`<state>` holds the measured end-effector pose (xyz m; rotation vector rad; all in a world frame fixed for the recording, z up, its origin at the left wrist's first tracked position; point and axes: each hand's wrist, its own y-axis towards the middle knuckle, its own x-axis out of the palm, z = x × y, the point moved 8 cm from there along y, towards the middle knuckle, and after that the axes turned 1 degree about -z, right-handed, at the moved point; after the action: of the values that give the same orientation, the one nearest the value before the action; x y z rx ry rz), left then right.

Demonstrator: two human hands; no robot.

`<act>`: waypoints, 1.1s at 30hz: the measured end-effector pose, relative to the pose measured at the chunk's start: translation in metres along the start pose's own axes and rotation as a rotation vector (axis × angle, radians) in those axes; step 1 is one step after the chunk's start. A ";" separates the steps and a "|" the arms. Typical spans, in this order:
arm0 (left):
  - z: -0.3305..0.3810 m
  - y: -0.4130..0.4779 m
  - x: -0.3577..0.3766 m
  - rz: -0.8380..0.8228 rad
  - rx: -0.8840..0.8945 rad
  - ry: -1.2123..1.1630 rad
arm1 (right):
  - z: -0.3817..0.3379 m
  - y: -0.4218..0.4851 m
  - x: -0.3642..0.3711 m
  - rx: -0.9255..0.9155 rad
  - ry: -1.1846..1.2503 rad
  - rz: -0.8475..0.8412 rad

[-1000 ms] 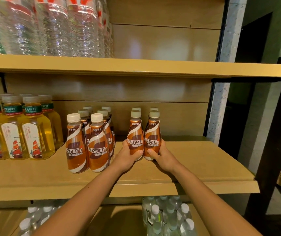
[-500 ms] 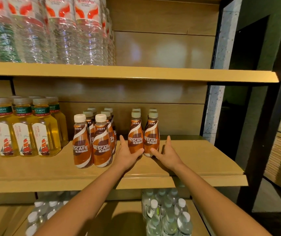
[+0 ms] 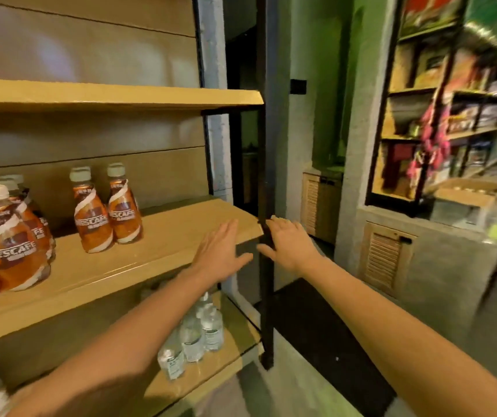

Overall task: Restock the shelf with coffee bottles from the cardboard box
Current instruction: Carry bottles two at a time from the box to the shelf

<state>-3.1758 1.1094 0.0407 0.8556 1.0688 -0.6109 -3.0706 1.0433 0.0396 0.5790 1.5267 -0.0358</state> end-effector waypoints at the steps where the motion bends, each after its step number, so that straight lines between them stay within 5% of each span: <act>1: 0.025 0.008 0.012 -0.039 0.041 -0.034 | 0.029 -0.016 -0.002 0.051 -0.015 -0.020; 12: 0.348 0.074 0.120 -0.215 0.481 -0.282 | 0.333 -0.206 -0.072 0.608 -0.094 -0.025; 21: 0.591 0.149 0.203 -0.207 0.551 -0.336 | 0.566 -0.281 -0.128 0.708 -0.237 -0.074; 33: 0.761 0.310 0.307 -0.167 0.544 -0.304 | 0.807 -0.247 -0.128 0.699 -0.248 -0.078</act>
<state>-2.4417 0.6306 0.0209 1.1022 0.7049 -1.1663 -2.4258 0.4842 0.0282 1.0224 1.2724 -0.6978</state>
